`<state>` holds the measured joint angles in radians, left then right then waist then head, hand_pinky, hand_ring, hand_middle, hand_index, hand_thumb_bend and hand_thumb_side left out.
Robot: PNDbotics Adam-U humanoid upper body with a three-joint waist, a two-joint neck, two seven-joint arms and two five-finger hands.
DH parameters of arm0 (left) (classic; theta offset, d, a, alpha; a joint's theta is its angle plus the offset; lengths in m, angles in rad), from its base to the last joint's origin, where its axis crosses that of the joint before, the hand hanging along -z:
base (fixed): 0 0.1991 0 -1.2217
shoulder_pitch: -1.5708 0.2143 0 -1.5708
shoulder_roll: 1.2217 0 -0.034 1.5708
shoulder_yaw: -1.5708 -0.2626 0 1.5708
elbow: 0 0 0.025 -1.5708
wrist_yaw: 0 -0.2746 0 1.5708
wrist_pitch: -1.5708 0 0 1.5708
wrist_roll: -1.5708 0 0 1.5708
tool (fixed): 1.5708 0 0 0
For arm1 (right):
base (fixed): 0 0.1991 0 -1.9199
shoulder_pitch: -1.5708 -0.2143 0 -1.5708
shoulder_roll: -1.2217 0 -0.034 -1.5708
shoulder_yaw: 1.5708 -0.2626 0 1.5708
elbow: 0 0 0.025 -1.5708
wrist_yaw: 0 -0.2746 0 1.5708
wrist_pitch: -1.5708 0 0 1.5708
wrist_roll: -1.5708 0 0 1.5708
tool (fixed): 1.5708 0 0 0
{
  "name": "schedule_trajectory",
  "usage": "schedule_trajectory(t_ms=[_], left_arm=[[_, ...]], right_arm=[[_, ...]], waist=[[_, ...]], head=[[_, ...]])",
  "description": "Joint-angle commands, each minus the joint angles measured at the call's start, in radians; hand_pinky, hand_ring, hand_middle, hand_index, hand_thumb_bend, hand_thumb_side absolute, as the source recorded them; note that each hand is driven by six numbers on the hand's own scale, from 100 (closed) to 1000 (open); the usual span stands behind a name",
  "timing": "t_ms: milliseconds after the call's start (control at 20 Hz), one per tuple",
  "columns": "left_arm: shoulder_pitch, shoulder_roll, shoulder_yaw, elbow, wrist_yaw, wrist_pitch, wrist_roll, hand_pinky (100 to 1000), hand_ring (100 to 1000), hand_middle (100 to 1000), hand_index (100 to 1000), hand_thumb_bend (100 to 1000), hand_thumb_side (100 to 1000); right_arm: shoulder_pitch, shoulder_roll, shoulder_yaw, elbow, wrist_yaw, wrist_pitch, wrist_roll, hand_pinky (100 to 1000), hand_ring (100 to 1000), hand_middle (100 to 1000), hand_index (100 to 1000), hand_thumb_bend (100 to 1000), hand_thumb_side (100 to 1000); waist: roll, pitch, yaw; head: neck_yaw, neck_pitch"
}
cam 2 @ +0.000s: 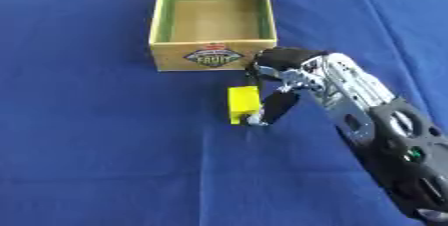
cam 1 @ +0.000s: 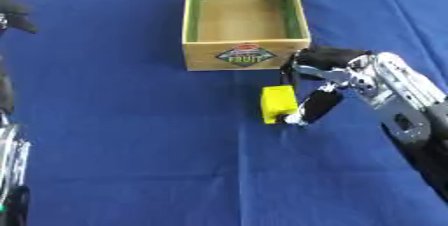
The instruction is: Pick up objects on the table and place them in the box.
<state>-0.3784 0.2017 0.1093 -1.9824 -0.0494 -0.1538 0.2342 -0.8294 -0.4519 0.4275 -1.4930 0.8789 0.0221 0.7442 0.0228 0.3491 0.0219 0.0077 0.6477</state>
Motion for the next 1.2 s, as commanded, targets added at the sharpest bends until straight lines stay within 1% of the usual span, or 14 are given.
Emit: schedule_trajectory(t_ms=[50, 100, 200, 300, 350, 450, 550, 700, 850, 1000, 1200], left_arm=[[-0.010, 0.011, 0.000, -0.018, 0.000, 0.002, -0.002, 419, 516, 560, 730, 100, 1000], [-0.010, 0.011, 0.000, -0.018, -0.001, 0.004, -0.002, 419, 516, 559, 729, 100, 1000], [-0.010, 0.011, 0.000, -0.018, -0.001, 0.006, -0.001, 420, 517, 559, 729, 100, 1000], [-0.011, 0.011, -0.001, -0.018, -0.002, 0.006, -0.002, 419, 517, 559, 729, 100, 1000], [-0.011, 0.011, -0.001, -0.018, -0.002, 0.006, -0.002, 420, 517, 559, 730, 100, 1000], [-0.011, 0.012, 0.000, -0.018, -0.002, 0.006, -0.001, 420, 517, 559, 730, 100, 1000], [-0.011, 0.013, -0.001, -0.018, -0.002, 0.006, -0.001, 420, 517, 560, 730, 100, 1000], [-0.011, 0.014, -0.001, -0.018, -0.002, 0.007, -0.003, 420, 518, 560, 730, 100, 1000], [-0.011, 0.015, -0.001, -0.018, -0.003, 0.006, -0.003, 420, 518, 560, 730, 100, 1000], [-0.011, 0.016, 0.000, -0.018, -0.003, 0.006, -0.002, 421, 518, 561, 731, 100, 1000], [-0.011, 0.016, 0.000, -0.018, -0.003, 0.007, -0.002, 421, 519, 561, 731, 100, 1000]], right_arm=[[-0.013, -0.008, -0.016, -0.008, -0.012, 0.005, -0.014, 674, 754, 426, 614, 427, 439], [-0.013, -0.008, -0.019, -0.011, -0.018, 0.008, -0.024, 655, 731, 391, 571, 412, 441], [-0.015, -0.010, -0.024, -0.019, -0.033, 0.018, -0.049, 630, 699, 349, 521, 383, 451], [-0.015, -0.012, -0.028, -0.030, -0.052, 0.030, -0.075, 620, 684, 333, 501, 357, 465], [-0.016, -0.014, -0.029, -0.036, -0.061, 0.035, -0.087, 609, 666, 316, 480, 327, 481], [-0.016, -0.019, -0.035, -0.054, -0.079, 0.048, -0.111, 598, 644, 295, 456, 314, 504], [-0.016, -0.026, -0.039, -0.074, -0.098, 0.060, -0.129, 595, 640, 289, 448, 316, 510], [-0.019, -0.037, -0.052, -0.120, -0.129, 0.071, -0.155, 588, 628, 274, 433, 344, 526], [-0.019, -0.053, -0.065, -0.170, -0.161, 0.081, -0.163, 587, 626, 269, 430, 366, 533], [-0.025, -0.072, -0.087, -0.226, -0.201, 0.096, -0.172, 584, 622, 262, 425, 400, 546], [-0.044, -0.094, -0.126, -0.284, -0.246, 0.129, -0.201, 581, 619, 258, 422, 431, 580]], waist=[[0.000, -0.019, 0.002], [-0.001, -0.019, 0.002], [-0.001, -0.020, 0.002], [-0.002, -0.020, 0.001], [-0.002, -0.021, 0.001], [-0.003, -0.022, 0.001], [-0.003, -0.022, 0.000], [-0.003, -0.023, -0.002], [-0.003, -0.024, -0.002], [-0.003, -0.025, -0.003], [-0.003, -0.025, -0.004]], head=[[0.001, -0.012], [0.001, -0.012], [0.001, -0.014], [0.001, -0.015], [0.001, -0.015], [0.002, -0.015], [0.002, -0.015], [0.003, -0.017], [0.003, -0.017], [0.003, -0.018], [0.002, -0.021]])
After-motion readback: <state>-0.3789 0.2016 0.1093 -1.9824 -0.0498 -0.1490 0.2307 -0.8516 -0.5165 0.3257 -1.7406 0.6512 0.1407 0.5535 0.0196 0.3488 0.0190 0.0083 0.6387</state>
